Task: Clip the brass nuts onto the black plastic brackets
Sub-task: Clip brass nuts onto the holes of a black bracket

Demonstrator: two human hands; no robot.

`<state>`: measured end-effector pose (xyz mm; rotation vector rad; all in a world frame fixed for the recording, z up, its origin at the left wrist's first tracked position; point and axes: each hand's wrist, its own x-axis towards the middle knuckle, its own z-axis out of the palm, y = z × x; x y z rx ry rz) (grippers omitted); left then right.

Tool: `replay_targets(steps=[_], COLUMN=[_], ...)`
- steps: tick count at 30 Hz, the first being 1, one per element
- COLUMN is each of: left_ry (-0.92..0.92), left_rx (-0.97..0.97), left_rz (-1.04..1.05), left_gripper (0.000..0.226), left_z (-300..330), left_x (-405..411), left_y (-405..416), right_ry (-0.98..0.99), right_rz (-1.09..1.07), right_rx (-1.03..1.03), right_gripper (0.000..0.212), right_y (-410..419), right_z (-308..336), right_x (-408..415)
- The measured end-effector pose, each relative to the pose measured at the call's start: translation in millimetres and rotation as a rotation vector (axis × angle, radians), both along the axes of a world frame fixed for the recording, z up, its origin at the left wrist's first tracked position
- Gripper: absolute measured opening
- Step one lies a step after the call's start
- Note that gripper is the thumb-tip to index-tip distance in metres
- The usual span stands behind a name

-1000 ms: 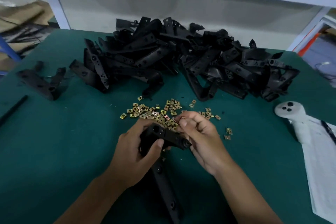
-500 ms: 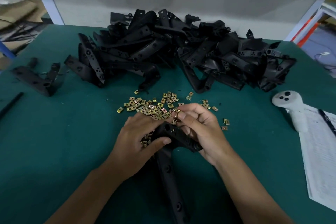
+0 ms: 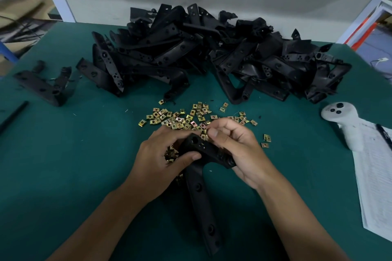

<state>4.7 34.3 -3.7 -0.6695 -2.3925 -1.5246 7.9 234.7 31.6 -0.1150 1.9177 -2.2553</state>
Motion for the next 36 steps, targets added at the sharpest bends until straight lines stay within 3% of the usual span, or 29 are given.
replay_targets(steps=[11, 25, 36], left_ry=[0.001, 0.042, 0.010], left_rx=[-0.004, -0.017, 0.010], left_rz=[-0.016, -0.016, -0.025], left_gripper=[0.041, 0.036, 0.042], left_z=[2, 5, 6], left_x=[0, 1, 0], left_y=[-1, 0, 1], right_ry=[0.057, -0.022, 0.140], right_rz=[-0.014, 0.002, 0.034], right_rx=[0.064, 0.099, 0.243], right_gripper=[0.010, 0.008, 0.009], right_y=[0, 2, 9], right_z=[0, 3, 12], right_x=[0, 0, 2])
